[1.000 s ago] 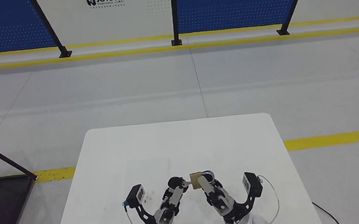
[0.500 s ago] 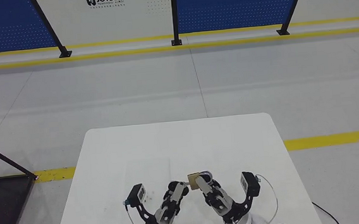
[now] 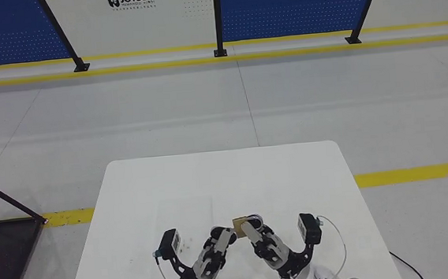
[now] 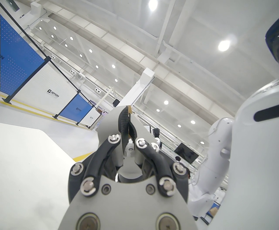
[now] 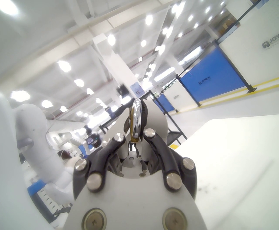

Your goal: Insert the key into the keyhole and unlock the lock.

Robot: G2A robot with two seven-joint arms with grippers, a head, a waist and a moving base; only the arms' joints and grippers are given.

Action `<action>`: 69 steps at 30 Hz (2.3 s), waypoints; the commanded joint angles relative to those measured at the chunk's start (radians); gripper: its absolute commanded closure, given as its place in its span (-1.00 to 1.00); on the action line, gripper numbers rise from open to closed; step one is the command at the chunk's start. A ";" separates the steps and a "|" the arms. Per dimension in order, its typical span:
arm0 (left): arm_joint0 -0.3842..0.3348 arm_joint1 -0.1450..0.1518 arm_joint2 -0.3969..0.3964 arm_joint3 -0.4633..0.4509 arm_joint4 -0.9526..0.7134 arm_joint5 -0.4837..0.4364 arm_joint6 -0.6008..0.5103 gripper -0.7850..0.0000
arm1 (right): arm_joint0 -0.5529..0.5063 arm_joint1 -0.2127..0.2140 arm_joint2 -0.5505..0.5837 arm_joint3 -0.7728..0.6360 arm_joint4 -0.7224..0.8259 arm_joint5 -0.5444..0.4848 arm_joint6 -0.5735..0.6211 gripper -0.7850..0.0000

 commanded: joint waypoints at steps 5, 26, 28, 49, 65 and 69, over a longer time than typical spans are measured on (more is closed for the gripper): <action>0.005 -0.004 -0.014 0.001 0.179 0.049 0.112 1.00 | -0.012 0.007 0.017 -0.010 0.020 -0.009 0.030 1.00; -0.032 0.001 0.005 0.067 0.603 0.322 0.438 1.00 | -0.044 0.034 0.061 -0.062 0.153 0.001 0.216 1.00; -0.039 0.003 0.003 0.071 0.648 0.376 0.455 1.00 | -0.045 0.036 0.063 -0.064 0.157 0.003 0.229 1.00; -0.083 0.014 0.020 0.116 0.909 0.827 0.581 1.00 | -0.053 0.047 0.071 -0.083 0.194 0.017 0.283 1.00; -0.099 0.023 0.024 0.118 0.983 0.978 0.581 1.00 | -0.053 0.050 0.070 -0.086 0.202 0.020 0.285 1.00; -0.099 0.025 0.027 0.112 0.957 0.964 0.587 -0.24 | -0.053 0.051 0.070 -0.086 0.201 0.020 0.284 1.00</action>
